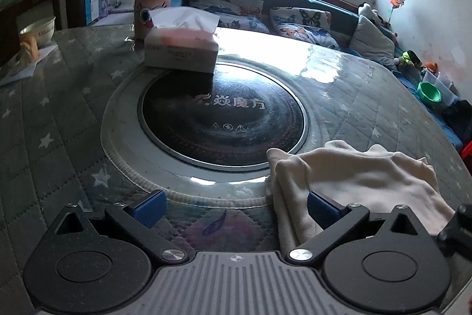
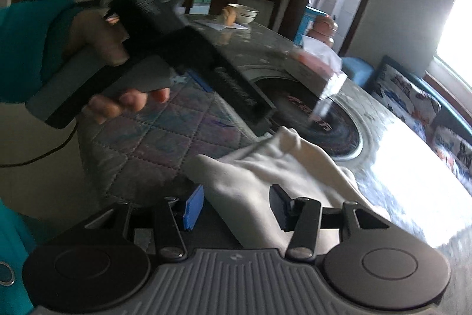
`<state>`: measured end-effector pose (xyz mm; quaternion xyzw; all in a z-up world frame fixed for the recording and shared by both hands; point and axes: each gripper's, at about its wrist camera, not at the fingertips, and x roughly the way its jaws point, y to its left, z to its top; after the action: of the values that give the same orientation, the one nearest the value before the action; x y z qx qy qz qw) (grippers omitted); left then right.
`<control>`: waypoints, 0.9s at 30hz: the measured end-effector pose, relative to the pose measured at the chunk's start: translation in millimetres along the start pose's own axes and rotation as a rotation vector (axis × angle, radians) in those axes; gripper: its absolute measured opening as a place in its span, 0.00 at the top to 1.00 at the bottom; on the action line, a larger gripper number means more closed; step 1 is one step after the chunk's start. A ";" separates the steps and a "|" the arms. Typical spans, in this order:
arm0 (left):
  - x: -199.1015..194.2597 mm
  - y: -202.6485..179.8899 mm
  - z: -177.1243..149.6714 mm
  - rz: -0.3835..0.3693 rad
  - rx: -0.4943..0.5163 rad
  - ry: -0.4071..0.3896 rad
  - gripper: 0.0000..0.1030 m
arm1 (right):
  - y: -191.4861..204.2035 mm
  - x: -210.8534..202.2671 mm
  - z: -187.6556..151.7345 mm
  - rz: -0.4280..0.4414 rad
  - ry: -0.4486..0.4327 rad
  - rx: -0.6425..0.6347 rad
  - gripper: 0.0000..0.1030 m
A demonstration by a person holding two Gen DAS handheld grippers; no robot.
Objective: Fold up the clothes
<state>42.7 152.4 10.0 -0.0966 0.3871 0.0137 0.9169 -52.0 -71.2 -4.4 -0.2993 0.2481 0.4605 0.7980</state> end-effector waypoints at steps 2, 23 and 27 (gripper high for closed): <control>1.1 0.9 -0.1 -0.005 -0.016 0.009 0.00 | 6.8 3.0 1.9 0.003 -0.005 -0.034 0.52; 17.3 3.0 6.5 -0.166 -0.276 0.126 0.00 | -26.6 21.6 9.6 0.079 -0.049 0.172 0.92; 21.3 1.1 9.3 -0.233 -0.332 0.155 0.01 | -48.6 9.0 10.0 0.100 -0.095 0.260 0.93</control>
<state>64.0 154.2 0.9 -0.2910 0.4353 -0.0364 0.8512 -3.7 -78.1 8.6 -0.1583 0.2821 0.4773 0.8171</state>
